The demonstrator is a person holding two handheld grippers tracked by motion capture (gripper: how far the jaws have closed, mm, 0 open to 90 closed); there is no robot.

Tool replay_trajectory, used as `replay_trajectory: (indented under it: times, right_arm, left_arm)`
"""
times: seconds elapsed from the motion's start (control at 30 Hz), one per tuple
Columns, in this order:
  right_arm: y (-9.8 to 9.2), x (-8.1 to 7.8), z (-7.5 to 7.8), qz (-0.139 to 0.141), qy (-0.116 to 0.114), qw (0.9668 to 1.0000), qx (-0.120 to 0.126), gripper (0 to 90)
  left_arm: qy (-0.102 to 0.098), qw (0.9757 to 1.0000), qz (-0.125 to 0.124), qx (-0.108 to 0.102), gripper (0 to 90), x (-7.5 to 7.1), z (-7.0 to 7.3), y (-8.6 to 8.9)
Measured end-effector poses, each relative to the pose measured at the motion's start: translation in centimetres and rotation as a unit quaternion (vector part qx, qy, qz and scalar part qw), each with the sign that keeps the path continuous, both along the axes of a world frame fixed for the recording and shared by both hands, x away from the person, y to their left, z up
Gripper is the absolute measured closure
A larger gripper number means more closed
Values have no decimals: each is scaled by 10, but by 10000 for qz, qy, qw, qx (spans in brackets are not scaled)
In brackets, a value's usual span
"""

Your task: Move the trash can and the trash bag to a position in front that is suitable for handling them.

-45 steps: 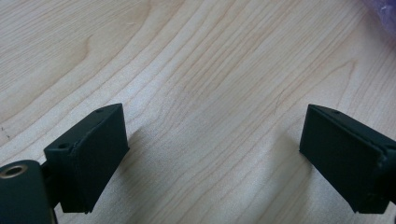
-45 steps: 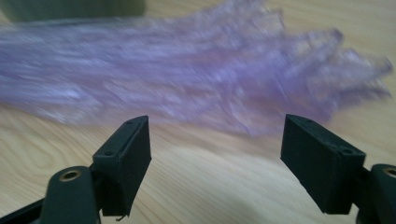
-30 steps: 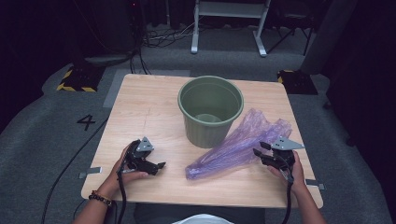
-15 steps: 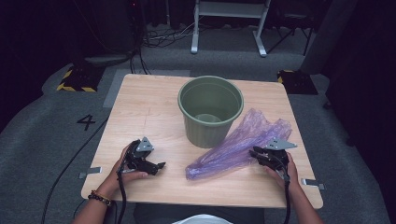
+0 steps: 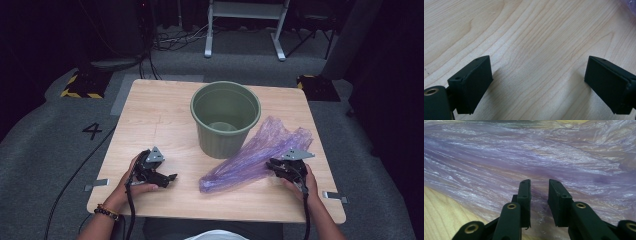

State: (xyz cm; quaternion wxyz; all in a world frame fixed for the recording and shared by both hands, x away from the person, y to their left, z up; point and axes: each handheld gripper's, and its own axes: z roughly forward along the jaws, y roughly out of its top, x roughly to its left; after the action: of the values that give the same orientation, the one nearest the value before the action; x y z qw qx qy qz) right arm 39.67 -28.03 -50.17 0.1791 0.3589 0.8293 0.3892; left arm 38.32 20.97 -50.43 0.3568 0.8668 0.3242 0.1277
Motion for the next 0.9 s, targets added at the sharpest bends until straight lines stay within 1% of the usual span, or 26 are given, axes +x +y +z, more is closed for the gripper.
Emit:
replay_trajectory:
  times: [0.1, 0.13, 0.27, 0.5, 0.77, 0.87, 0.9]
  right_arm:
    - [-1, 0, 0, -22, -26, 10000, -34, 721]
    - [-3, 1, 0, -76, -42, 10000, -48, 721]
    - [-7, 4, 0, -157, -9, 9999, -15, 720]
    - [-12, 8, 0, -271, -16, 9996, -27, 718]
    - [-29, 10, 0, -596, -80, 9981, -90, 669]
    - [-37, 12, 0, -756, -66, 9971, -81, 642]
    - [-39, 12, 0, -767, -61, 9970, -69, 638]
  left_arm:
    - [-3, 10000, 3, -8, 76, 0, 0, 0]
    - [-5, 10000, 3, -8, 75, 0, 0, 0]
    - [0, 10000, 0, -1, 75, 0, 0, 0]
    - [0, 10000, 1, 0, 75, 0, 0, 0]
    - [-5, 10000, 3, -7, 76, 0, 0, 0]
    - [0, 10000, 1, -2, 75, 0, 0, 0]
    - [0, 10000, 2, -3, 75, 0, 0, 0]
